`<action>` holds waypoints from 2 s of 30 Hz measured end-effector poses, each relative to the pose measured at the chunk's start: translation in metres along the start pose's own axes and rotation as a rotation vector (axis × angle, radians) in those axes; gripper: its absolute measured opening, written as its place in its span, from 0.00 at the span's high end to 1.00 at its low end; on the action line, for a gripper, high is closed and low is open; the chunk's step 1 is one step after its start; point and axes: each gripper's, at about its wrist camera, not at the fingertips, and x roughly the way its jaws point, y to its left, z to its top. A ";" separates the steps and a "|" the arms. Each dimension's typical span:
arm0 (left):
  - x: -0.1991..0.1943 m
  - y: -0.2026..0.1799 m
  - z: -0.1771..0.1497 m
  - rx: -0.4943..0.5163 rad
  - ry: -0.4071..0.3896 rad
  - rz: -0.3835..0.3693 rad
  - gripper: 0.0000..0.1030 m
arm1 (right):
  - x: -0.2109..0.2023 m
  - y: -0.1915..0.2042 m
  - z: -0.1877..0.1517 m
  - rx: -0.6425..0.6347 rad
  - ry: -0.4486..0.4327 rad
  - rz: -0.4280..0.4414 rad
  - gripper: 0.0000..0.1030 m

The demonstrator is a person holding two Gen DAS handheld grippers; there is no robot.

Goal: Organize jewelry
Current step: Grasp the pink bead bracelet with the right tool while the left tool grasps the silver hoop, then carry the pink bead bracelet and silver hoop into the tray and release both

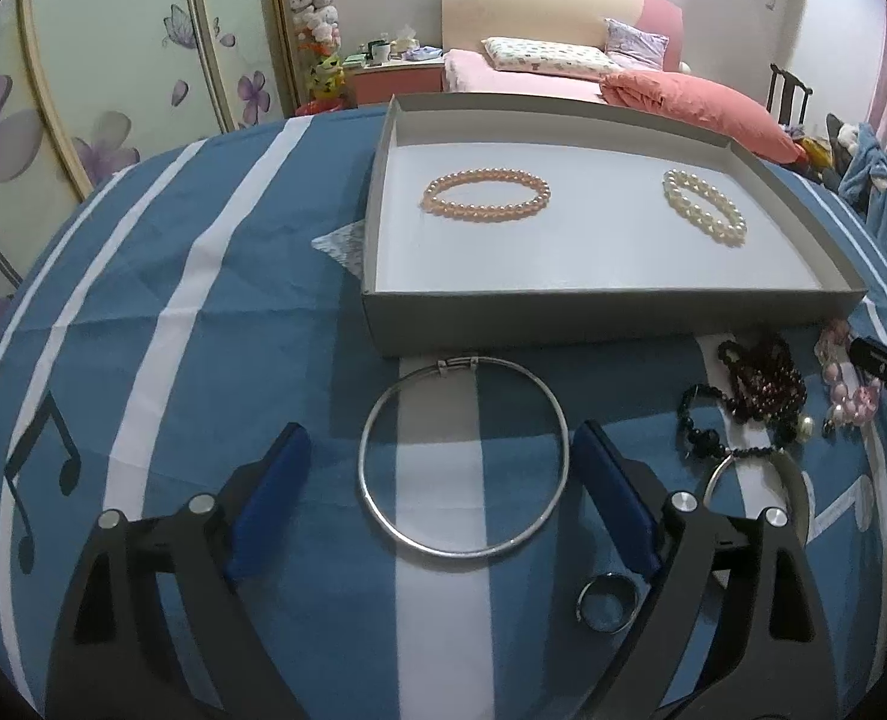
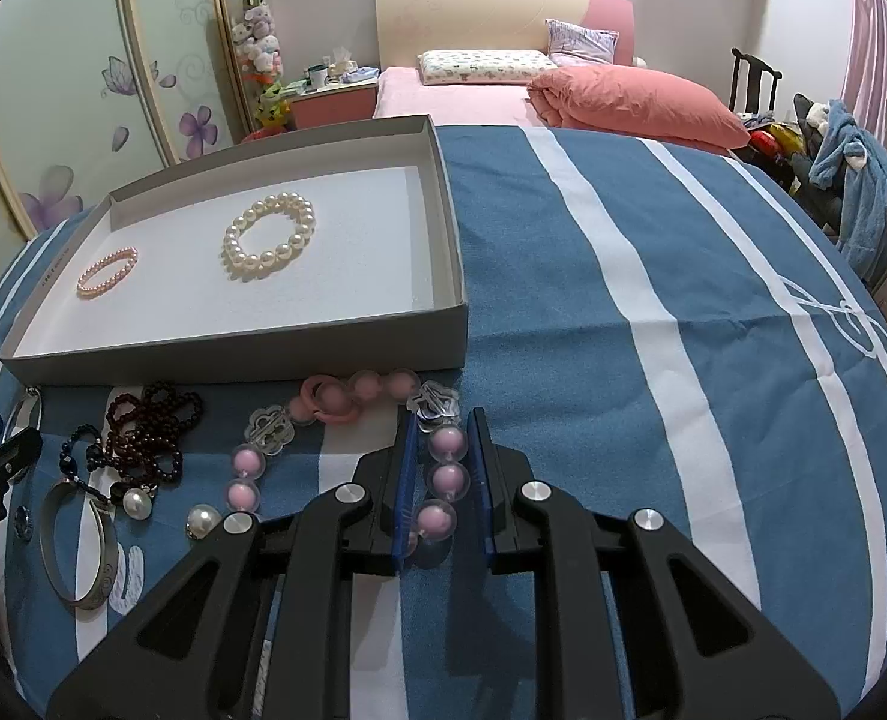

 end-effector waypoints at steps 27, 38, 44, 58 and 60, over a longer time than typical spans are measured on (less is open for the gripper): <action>-0.005 0.005 -0.005 -0.009 -0.024 -0.014 0.34 | -0.015 -0.009 -0.004 0.061 -0.037 0.064 0.86; -0.025 0.019 -0.012 -0.050 -0.095 -0.011 0.34 | -0.051 -0.002 -0.002 0.101 -0.147 0.179 0.86; -0.047 0.018 -0.016 -0.049 -0.182 -0.001 0.34 | -0.068 0.007 -0.004 0.078 -0.202 0.251 0.87; -0.079 0.009 -0.019 -0.046 -0.301 0.004 0.34 | -0.095 0.018 -0.009 0.067 -0.298 0.263 0.87; -0.083 0.007 -0.020 -0.044 -0.315 0.008 0.34 | -0.097 0.019 -0.010 0.070 -0.305 0.268 0.87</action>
